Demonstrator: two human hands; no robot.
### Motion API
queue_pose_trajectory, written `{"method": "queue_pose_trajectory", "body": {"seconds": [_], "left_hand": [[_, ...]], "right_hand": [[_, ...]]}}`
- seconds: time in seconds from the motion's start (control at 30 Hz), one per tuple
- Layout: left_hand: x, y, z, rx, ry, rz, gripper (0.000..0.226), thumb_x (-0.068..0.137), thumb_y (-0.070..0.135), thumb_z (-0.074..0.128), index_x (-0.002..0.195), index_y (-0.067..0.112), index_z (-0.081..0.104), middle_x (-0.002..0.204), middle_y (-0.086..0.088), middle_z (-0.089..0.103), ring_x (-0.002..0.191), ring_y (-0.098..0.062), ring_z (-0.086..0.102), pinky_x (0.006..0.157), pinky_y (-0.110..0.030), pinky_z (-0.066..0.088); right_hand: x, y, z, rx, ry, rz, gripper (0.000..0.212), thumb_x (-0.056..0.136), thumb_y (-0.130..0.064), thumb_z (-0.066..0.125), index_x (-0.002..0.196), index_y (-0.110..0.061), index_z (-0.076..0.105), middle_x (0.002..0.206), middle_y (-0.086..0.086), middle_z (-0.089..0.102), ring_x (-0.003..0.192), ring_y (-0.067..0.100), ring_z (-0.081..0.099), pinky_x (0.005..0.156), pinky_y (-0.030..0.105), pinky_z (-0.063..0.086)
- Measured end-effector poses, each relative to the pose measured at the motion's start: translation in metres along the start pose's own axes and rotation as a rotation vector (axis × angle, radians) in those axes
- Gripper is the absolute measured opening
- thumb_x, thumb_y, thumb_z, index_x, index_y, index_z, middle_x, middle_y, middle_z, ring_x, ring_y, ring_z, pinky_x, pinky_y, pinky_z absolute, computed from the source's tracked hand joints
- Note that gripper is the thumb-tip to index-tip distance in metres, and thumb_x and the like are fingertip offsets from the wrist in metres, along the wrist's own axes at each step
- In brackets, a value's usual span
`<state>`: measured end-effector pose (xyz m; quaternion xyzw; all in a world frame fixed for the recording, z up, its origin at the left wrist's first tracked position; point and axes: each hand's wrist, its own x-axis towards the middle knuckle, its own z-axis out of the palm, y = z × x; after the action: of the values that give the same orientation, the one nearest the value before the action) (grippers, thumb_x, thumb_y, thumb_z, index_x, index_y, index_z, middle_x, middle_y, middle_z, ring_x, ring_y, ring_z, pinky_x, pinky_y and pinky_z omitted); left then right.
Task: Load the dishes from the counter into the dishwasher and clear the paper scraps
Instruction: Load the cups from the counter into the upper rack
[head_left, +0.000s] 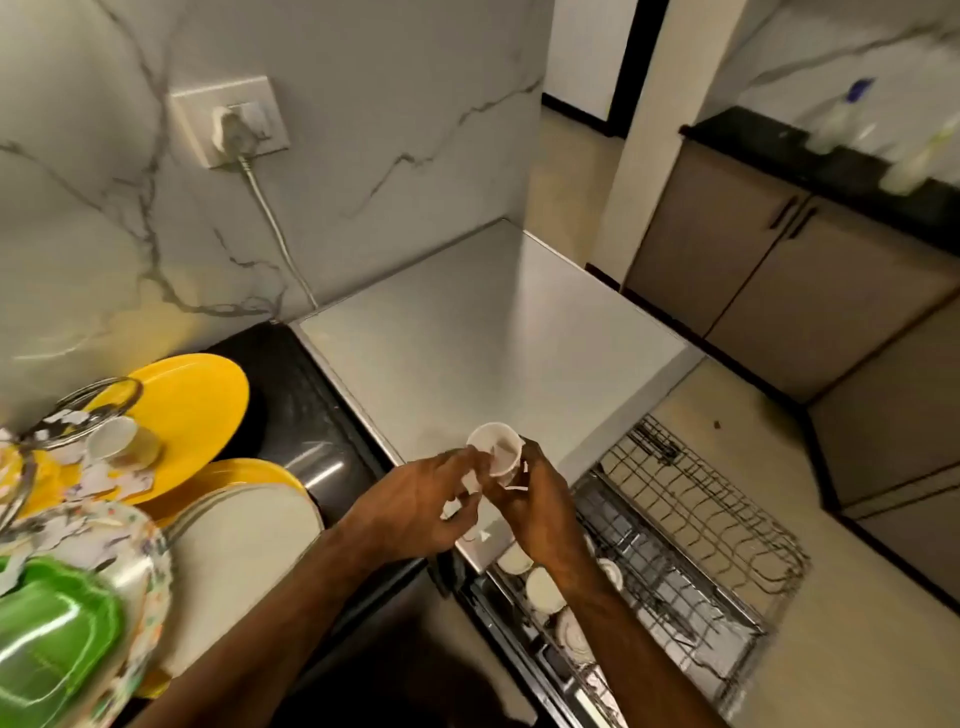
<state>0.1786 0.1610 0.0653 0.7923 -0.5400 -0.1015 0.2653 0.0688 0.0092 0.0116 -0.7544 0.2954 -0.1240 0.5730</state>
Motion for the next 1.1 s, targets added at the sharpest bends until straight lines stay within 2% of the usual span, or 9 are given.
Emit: {"method": "queue_pose_trajectory", "body": {"seconds": [0.07, 0.2, 0.37, 0.5, 0.63, 0.73, 0.83, 1.0, 1.1], "left_hand": [[0.009, 0.011, 0.007, -0.015, -0.040, -0.092, 0.044, 0.094, 0.038, 0.061, 0.131, 0.030, 0.040, 0.115, 0.011, 0.070, 0.083, -0.006, 0.071, 0.070, -0.020, 0.055], [0.016, 0.009, 0.027, 0.183, -0.053, -0.083, 0.062, 0.098, 0.048, 0.049, 0.152, 0.026, 0.029, 0.126, 0.001, 0.070, 0.084, -0.017, 0.074, 0.072, -0.036, 0.061], [0.002, 0.003, 0.018, 0.254, -0.056, -0.170, 0.051, 0.102, 0.056, 0.043, 0.144, 0.028, 0.045, 0.114, 0.001, 0.075, 0.087, -0.021, 0.073, 0.073, -0.036, 0.060], [-0.026, -0.012, 0.001, 0.227, -0.077, -0.292, 0.040, 0.102, 0.055, 0.047, 0.126, 0.028, 0.064, 0.119, 0.001, 0.073, 0.094, -0.020, 0.071, 0.078, -0.035, 0.058], [-0.059, -0.024, -0.012, 0.218, 0.001, -0.427, 0.040, 0.103, 0.049, 0.050, 0.134, 0.025, 0.055, 0.133, 0.001, 0.065, 0.105, -0.021, 0.068, 0.078, -0.028, 0.055], [-0.087, -0.039, -0.019, 0.180, 0.073, -0.467, 0.045, 0.103, 0.047, 0.050, 0.144, 0.029, 0.046, 0.139, 0.004, 0.059, 0.108, -0.022, 0.067, 0.083, -0.033, 0.058], [-0.118, -0.059, -0.027, 0.121, 0.112, -0.495, 0.037, 0.100, 0.044, 0.053, 0.133, 0.027, 0.059, 0.131, 0.010, 0.060, 0.105, -0.019, 0.065, 0.085, -0.031, 0.055], [-0.164, -0.079, -0.047, 0.171, 0.252, -0.474, 0.024, 0.097, 0.039, 0.064, 0.096, 0.017, 0.072, 0.106, 0.008, 0.065, 0.079, -0.014, 0.060, 0.065, -0.025, 0.043], [-0.181, -0.085, -0.055, 0.098, 0.238, -0.547, 0.022, 0.097, 0.042, 0.064, 0.102, 0.021, 0.071, 0.104, 0.009, 0.069, 0.071, -0.012, 0.064, 0.063, -0.029, 0.048]], "right_hand": [[0.001, 0.007, -0.016, -0.056, -0.010, -0.071, 0.042, 0.089, -0.016, 0.079, 0.126, -0.027, 0.064, 0.118, -0.007, 0.072, 0.111, 0.015, 0.069, 0.089, 0.031, 0.059], [0.005, 0.002, -0.029, -0.131, -0.103, -0.098, 0.058, 0.085, -0.012, 0.082, 0.133, -0.034, 0.057, 0.121, -0.017, 0.068, 0.109, -0.002, 0.065, 0.090, 0.021, 0.056], [0.011, -0.006, -0.021, -0.165, -0.203, -0.155, 0.062, 0.087, -0.020, 0.083, 0.140, -0.032, 0.053, 0.126, -0.019, 0.064, 0.110, -0.003, 0.064, 0.093, 0.020, 0.056], [0.009, -0.019, 0.007, -0.196, -0.316, -0.205, 0.060, 0.088, -0.027, 0.082, 0.140, -0.031, 0.052, 0.122, -0.022, 0.062, 0.108, -0.003, 0.063, 0.092, 0.016, 0.054], [0.006, -0.032, 0.047, -0.193, -0.409, -0.248, 0.060, 0.088, -0.029, 0.083, 0.139, -0.033, 0.052, 0.122, -0.019, 0.064, 0.108, -0.002, 0.064, 0.092, 0.017, 0.055], [0.004, -0.044, 0.078, -0.205, -0.483, -0.296, 0.061, 0.087, -0.027, 0.083, 0.139, -0.034, 0.051, 0.126, -0.016, 0.064, 0.112, 0.003, 0.064, 0.094, 0.019, 0.055], [0.000, -0.059, 0.109, -0.241, -0.547, -0.369, 0.058, 0.088, -0.035, 0.081, 0.138, -0.036, 0.051, 0.126, -0.017, 0.063, 0.112, 0.003, 0.063, 0.094, 0.020, 0.055], [-0.012, -0.071, 0.161, -0.270, -0.625, -0.404, 0.056, 0.088, -0.039, 0.080, 0.136, -0.037, 0.052, 0.123, -0.017, 0.065, 0.108, 0.002, 0.063, 0.090, 0.021, 0.055], [-0.016, -0.069, 0.180, -0.301, -0.641, -0.396, 0.058, 0.087, -0.041, 0.081, 0.137, -0.037, 0.052, 0.124, -0.016, 0.066, 0.108, 0.003, 0.064, 0.083, 0.017, 0.055]]}}
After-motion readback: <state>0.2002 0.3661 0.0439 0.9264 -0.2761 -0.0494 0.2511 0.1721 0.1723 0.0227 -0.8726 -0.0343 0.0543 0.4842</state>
